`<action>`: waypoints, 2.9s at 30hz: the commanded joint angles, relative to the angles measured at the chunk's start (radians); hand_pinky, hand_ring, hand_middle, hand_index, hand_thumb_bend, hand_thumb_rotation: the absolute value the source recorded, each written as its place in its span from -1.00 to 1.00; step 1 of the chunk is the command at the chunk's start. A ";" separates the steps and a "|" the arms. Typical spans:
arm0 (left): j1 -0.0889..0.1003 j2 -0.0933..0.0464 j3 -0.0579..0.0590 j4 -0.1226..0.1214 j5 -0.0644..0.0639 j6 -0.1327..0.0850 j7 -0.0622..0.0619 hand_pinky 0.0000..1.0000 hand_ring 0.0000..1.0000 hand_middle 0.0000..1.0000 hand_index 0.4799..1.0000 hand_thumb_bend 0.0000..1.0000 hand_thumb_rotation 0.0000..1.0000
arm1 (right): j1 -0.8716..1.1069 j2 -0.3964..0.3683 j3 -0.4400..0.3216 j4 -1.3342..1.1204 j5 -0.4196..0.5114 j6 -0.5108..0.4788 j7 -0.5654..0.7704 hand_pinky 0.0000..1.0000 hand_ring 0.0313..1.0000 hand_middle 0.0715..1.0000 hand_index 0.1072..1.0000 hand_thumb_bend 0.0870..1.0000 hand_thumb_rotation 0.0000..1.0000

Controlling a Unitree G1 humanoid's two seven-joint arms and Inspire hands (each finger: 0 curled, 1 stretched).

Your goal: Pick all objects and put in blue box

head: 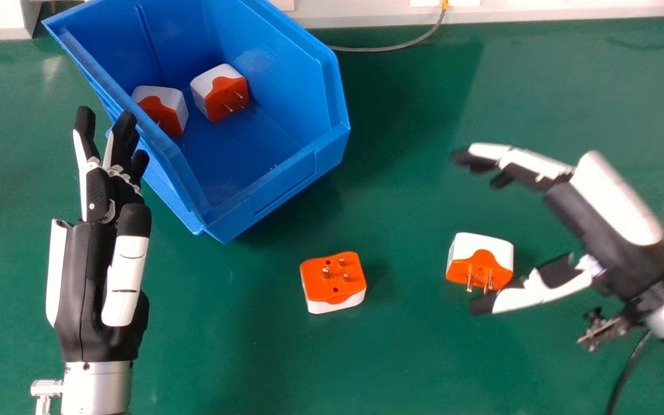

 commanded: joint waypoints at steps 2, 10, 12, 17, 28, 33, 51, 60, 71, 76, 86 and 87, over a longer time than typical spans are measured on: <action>-0.001 0.004 -0.001 -0.019 0.002 -0.015 0.000 1.00 1.00 0.97 0.87 0.34 0.67 | -0.038 -0.002 0.016 0.038 -0.020 0.008 -0.050 0.52 0.73 0.77 0.74 0.99 -0.41; -0.001 0.006 -0.003 -0.022 -0.006 -0.007 -0.006 1.00 1.00 0.96 0.87 0.32 0.67 | -0.063 0.006 0.066 0.090 0.022 0.014 0.006 0.66 0.84 0.89 0.84 1.00 -0.36; -0.001 0.007 -0.002 -0.023 -0.006 -0.006 -0.006 1.00 1.00 0.96 0.87 0.31 0.67 | -0.067 0.005 0.073 0.091 0.024 0.020 0.014 0.69 0.87 0.92 0.86 1.00 -0.35; -0.003 0.010 0.002 -0.016 -0.009 -0.009 -0.009 1.00 1.00 0.96 0.86 0.31 0.68 | -0.079 -0.009 0.083 0.095 0.008 0.027 0.011 0.74 0.93 0.98 0.92 1.00 -0.33; -0.024 0.015 0.006 0.012 -0.035 -0.011 -0.034 1.00 1.00 0.96 0.87 0.31 0.68 | -0.094 -0.038 0.097 0.085 -0.033 0.045 -0.019 0.83 0.98 1.00 0.97 1.00 -0.27; -0.026 0.017 0.009 0.007 -0.038 -0.008 -0.038 1.00 1.00 0.96 0.87 0.30 0.67 | -0.103 -0.050 0.100 0.080 -0.046 0.059 -0.028 0.87 0.99 1.00 0.98 1.00 -0.25; -0.033 0.019 0.023 0.022 -0.044 -0.018 -0.057 1.00 1.00 0.97 0.87 0.29 0.65 | -0.124 -0.108 0.103 0.084 -0.088 0.123 -0.098 0.90 0.99 1.00 0.99 1.00 -0.24; -0.030 0.022 0.027 0.020 -0.057 -0.014 -0.070 1.00 1.00 0.97 0.88 0.32 0.65 | -0.188 -0.095 0.138 0.199 -0.115 0.135 -0.133 0.85 0.98 1.00 1.00 1.00 -0.24; -0.021 0.020 0.024 0.009 -0.054 -0.016 -0.073 1.00 1.00 0.97 0.89 0.33 0.65 | -0.253 -0.060 0.196 0.337 -0.113 0.170 -0.154 0.79 0.98 1.00 1.00 1.00 -0.26; -0.015 0.014 0.019 -0.005 -0.049 -0.009 -0.068 1.00 1.00 0.97 0.89 0.33 0.65 | -0.279 -0.034 0.213 0.389 -0.108 0.193 -0.144 0.78 0.98 1.00 1.00 1.00 -0.27; -0.006 0.008 0.016 -0.012 -0.052 -0.004 -0.067 1.00 1.00 0.98 0.90 0.32 0.65 | -0.317 -0.012 0.269 0.445 -0.134 0.243 -0.173 0.80 1.00 1.00 1.00 1.00 -0.26; -0.005 0.007 0.015 -0.014 -0.051 -0.004 -0.067 1.00 1.00 0.98 0.90 0.32 0.65 | -0.320 -0.008 0.274 0.449 -0.134 0.248 -0.173 0.80 1.00 1.00 1.00 1.00 -0.25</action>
